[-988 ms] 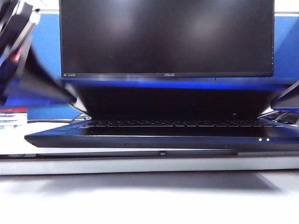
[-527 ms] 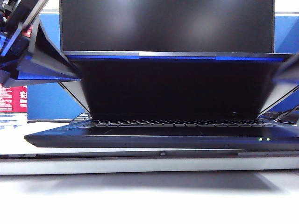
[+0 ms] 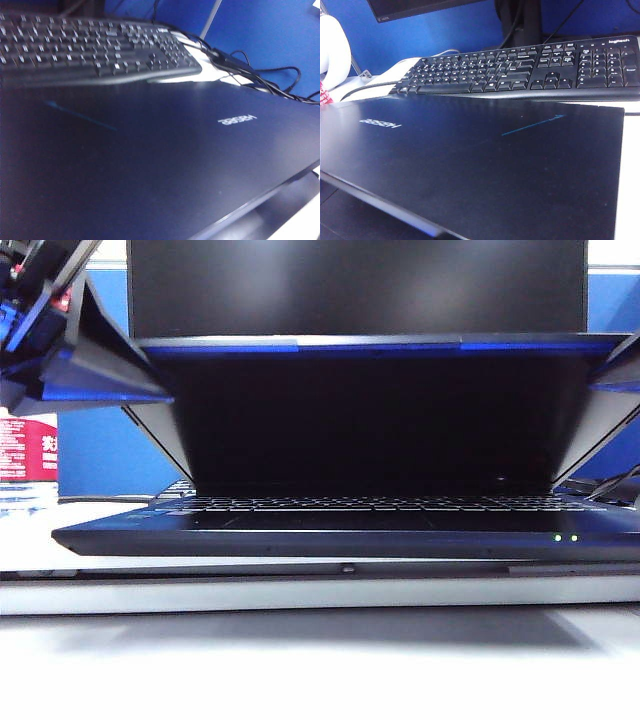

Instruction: Open the lid of the black laptop.

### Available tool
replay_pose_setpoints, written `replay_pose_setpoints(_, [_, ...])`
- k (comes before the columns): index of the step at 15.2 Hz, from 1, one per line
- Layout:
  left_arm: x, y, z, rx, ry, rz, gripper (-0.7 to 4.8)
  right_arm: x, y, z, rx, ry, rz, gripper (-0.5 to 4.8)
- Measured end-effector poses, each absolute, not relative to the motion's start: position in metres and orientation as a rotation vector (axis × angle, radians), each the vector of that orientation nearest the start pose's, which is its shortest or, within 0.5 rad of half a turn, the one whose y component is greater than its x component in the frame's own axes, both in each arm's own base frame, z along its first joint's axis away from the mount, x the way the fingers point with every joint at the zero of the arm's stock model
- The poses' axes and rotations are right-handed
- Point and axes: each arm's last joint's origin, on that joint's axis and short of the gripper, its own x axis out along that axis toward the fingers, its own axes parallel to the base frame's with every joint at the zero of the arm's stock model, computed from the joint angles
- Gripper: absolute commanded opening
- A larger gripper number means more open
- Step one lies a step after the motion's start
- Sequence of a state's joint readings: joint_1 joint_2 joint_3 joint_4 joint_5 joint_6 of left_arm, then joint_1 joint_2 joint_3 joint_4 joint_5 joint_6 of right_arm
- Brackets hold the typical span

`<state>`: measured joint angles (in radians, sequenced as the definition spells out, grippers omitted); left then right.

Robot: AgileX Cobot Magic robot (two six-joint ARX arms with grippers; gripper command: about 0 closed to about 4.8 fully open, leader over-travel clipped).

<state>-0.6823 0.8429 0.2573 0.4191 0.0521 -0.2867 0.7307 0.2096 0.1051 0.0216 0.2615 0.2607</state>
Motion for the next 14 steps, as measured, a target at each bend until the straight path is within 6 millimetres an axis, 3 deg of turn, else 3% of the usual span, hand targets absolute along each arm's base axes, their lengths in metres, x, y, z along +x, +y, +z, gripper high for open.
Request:
replay_pose_setpoints(6, [0.145,-0.118,0.213,-0.180,0.218,-0.697,0.21,0.086,0.064,0.200,0.211,0.087,0.443,-0.06])
replay_pose_setpoints(14, [0.159,-0.119,0.229,-0.132,0.166,-0.664,0.21,0.106,0.068,0.225,0.136,0.095,0.414,-0.06])
